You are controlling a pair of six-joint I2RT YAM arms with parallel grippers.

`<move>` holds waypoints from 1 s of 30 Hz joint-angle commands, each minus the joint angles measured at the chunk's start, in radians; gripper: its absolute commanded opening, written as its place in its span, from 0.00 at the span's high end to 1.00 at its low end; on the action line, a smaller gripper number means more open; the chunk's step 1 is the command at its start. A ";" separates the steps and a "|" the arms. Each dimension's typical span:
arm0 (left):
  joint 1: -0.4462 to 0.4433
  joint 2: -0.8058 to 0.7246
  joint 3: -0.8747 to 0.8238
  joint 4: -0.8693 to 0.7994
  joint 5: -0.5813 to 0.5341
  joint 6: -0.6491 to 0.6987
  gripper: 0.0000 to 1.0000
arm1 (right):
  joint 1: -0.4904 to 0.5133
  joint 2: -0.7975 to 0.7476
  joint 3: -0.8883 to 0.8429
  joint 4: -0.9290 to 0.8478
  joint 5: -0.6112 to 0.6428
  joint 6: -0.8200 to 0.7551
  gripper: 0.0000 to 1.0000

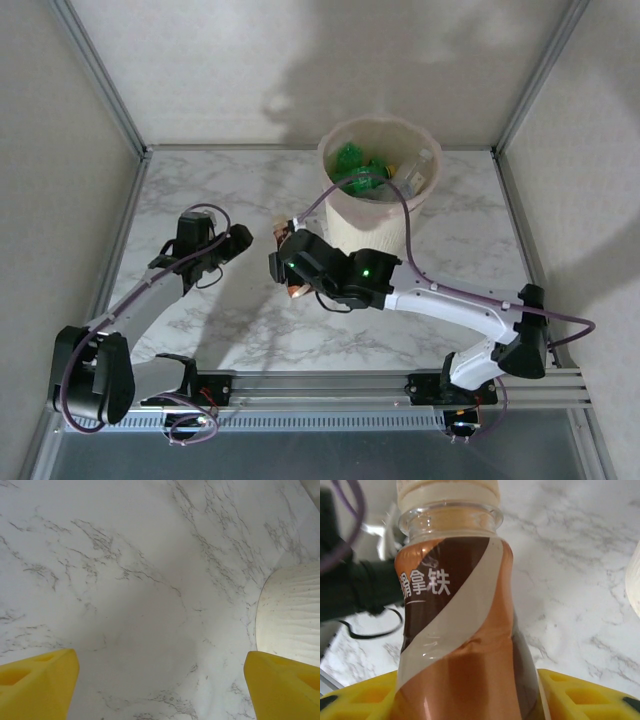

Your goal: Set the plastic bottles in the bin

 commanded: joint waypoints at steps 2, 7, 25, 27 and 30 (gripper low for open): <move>-0.008 -0.001 0.015 0.017 0.013 0.018 0.15 | -0.022 -0.043 0.112 -0.064 0.050 -0.021 0.48; -0.018 -0.006 0.015 0.009 0.004 0.024 0.15 | -0.121 -0.038 0.242 -0.106 0.017 -0.069 0.48; -0.115 -0.042 0.031 -0.035 -0.067 0.061 0.15 | -0.619 0.206 0.651 -0.181 -0.224 -0.158 0.46; -0.114 -0.046 0.031 -0.040 -0.067 0.062 0.15 | -0.663 0.225 0.644 -0.185 -0.249 -0.145 0.47; -0.115 -0.043 0.032 -0.043 -0.065 0.064 0.15 | -0.705 0.238 0.622 -0.176 -0.266 -0.137 0.46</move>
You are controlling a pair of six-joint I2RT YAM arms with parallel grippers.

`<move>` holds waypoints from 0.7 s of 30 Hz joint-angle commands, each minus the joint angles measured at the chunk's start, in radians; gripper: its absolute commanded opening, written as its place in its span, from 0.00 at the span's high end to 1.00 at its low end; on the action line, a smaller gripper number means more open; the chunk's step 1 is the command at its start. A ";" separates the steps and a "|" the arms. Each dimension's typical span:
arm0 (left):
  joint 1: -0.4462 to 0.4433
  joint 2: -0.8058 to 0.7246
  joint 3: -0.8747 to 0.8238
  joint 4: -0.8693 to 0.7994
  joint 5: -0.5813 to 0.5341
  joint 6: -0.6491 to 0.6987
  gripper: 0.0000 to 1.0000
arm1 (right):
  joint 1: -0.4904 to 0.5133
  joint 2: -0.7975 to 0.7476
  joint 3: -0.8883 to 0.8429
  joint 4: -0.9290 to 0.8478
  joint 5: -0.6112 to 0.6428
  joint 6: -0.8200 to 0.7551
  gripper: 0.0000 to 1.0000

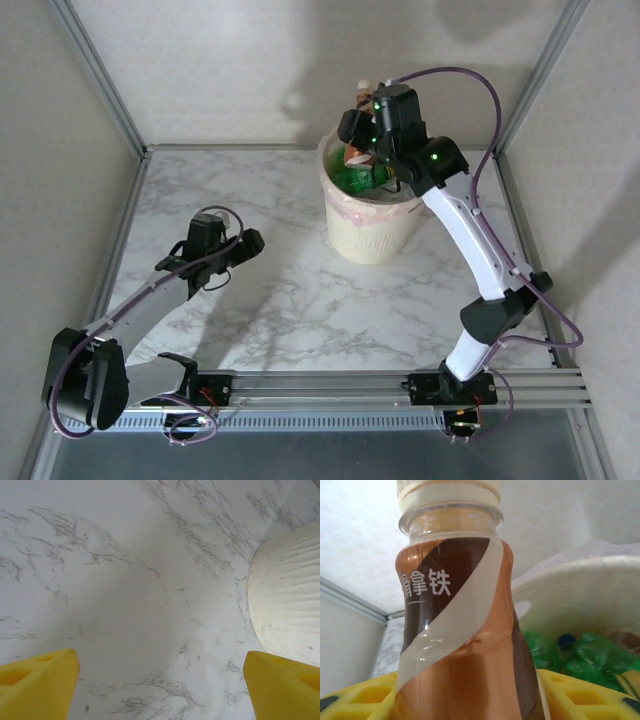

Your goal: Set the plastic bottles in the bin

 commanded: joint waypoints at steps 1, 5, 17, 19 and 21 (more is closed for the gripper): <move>-0.004 -0.012 0.024 -0.020 -0.019 0.017 0.15 | -0.034 0.000 -0.015 0.000 -0.046 0.015 0.45; -0.004 0.003 0.025 -0.016 -0.018 0.015 0.15 | -0.069 -0.006 -0.072 0.021 -0.037 0.042 0.43; -0.005 0.020 0.067 -0.059 -0.032 0.035 0.14 | -0.118 -0.114 -0.262 0.114 0.011 0.083 0.10; -0.004 0.018 0.078 -0.068 -0.035 0.036 0.14 | -0.118 -0.118 -0.243 0.097 0.017 0.074 0.10; -0.004 0.012 0.087 -0.075 -0.041 0.036 0.14 | -0.117 -0.136 -0.236 0.095 0.018 0.064 0.10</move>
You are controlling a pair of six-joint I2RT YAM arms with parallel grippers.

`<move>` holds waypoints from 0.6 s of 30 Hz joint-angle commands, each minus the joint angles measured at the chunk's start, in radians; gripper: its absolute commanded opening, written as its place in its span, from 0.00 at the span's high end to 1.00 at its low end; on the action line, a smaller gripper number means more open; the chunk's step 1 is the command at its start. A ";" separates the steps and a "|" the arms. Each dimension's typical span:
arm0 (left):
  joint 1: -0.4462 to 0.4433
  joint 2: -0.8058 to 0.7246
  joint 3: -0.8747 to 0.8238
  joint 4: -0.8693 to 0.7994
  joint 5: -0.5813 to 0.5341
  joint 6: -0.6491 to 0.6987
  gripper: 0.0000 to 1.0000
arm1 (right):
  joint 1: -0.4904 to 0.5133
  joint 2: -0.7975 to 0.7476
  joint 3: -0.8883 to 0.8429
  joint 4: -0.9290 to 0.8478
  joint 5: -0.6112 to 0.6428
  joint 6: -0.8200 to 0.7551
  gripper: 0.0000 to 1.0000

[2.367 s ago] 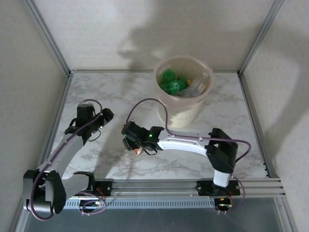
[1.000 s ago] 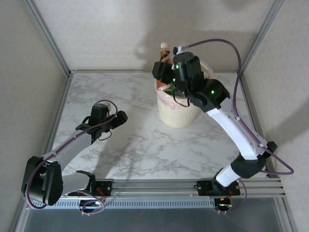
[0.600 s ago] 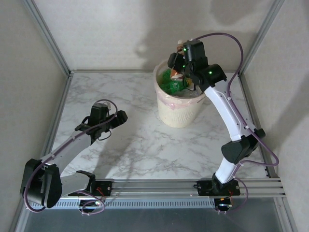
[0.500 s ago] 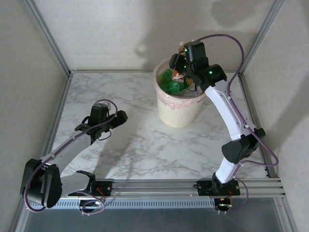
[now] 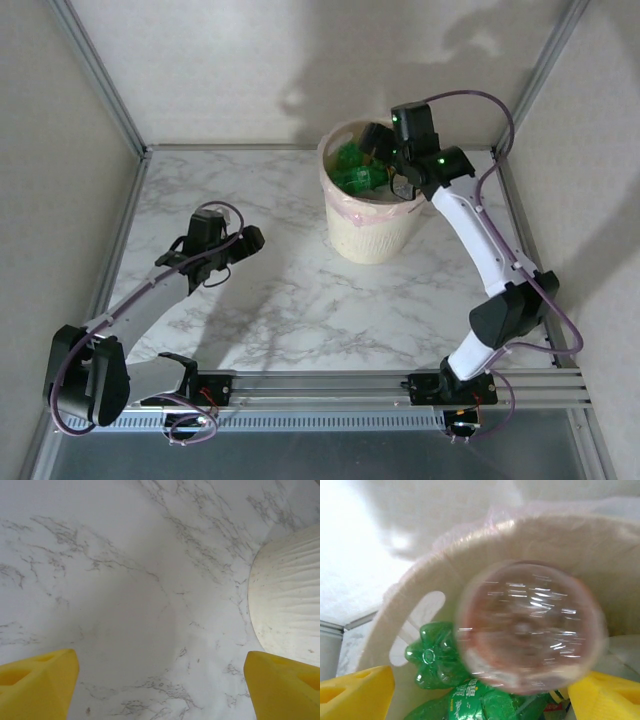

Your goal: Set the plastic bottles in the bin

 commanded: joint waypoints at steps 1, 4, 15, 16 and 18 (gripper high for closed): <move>-0.004 -0.008 0.046 -0.040 -0.034 0.024 0.14 | -0.006 -0.062 0.024 0.024 0.023 -0.014 0.10; -0.005 -0.008 0.072 -0.057 -0.046 0.030 0.14 | -0.003 -0.110 0.014 0.018 0.030 -0.033 0.09; -0.005 -0.003 0.188 -0.105 -0.094 0.034 0.13 | 0.000 -0.254 -0.077 -0.019 0.111 -0.121 0.25; -0.005 -0.009 0.192 -0.104 -0.099 0.032 0.13 | 0.000 -0.261 -0.086 -0.015 0.101 -0.129 0.26; -0.004 -0.027 0.193 -0.105 -0.114 0.032 0.13 | 0.002 -0.303 -0.153 0.022 0.087 -0.139 0.26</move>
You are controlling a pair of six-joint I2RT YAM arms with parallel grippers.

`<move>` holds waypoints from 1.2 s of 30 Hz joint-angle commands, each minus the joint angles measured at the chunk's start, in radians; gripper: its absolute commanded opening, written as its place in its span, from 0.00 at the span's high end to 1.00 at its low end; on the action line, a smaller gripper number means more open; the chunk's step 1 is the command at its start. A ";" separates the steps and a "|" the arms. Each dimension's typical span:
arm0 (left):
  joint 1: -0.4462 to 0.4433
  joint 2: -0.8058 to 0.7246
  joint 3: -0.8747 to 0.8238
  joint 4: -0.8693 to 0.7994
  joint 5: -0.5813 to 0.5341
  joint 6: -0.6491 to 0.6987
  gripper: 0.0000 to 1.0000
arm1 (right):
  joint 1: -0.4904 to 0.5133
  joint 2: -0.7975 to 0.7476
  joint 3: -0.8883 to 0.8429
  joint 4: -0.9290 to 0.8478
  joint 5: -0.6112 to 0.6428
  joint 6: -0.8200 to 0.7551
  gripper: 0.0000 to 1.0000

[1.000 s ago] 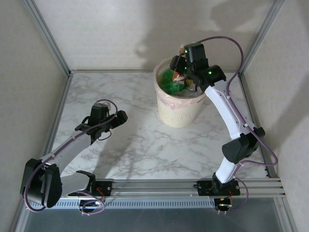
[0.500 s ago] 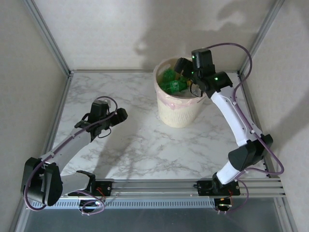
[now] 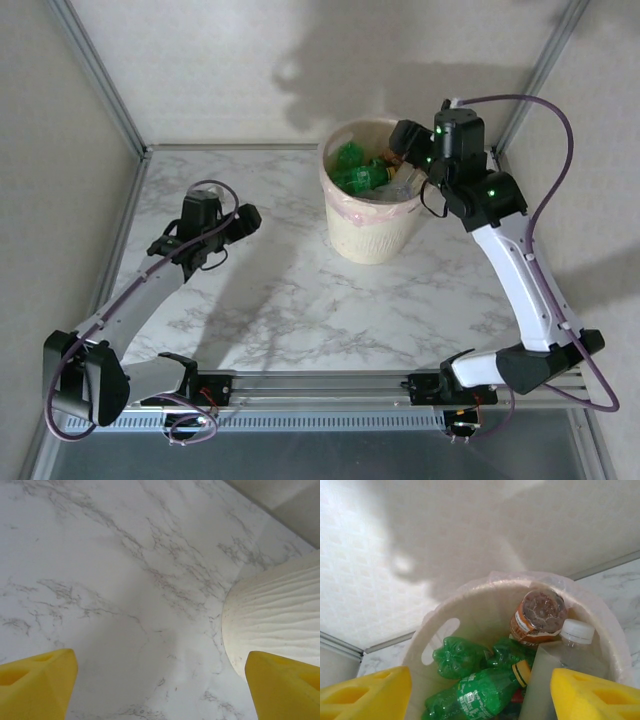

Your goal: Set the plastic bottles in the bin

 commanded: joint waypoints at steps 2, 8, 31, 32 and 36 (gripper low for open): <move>-0.004 -0.058 0.029 -0.031 -0.068 0.021 0.11 | 0.001 -0.103 -0.170 0.058 0.012 -0.044 0.20; -0.001 -0.217 -0.026 0.052 -0.287 0.087 0.00 | 0.001 -0.381 -0.567 0.181 0.183 -0.026 0.01; 0.066 -0.211 -0.621 0.846 -0.738 0.397 0.00 | -0.047 -0.536 -1.652 1.202 0.804 -0.422 0.01; 0.080 -0.192 -0.635 0.885 -0.707 0.409 0.01 | -0.051 -0.514 -1.643 1.200 0.745 -0.427 0.01; 0.110 -0.123 -0.676 1.035 -0.657 0.416 0.01 | -0.123 -0.479 -1.721 1.536 0.584 -0.568 0.01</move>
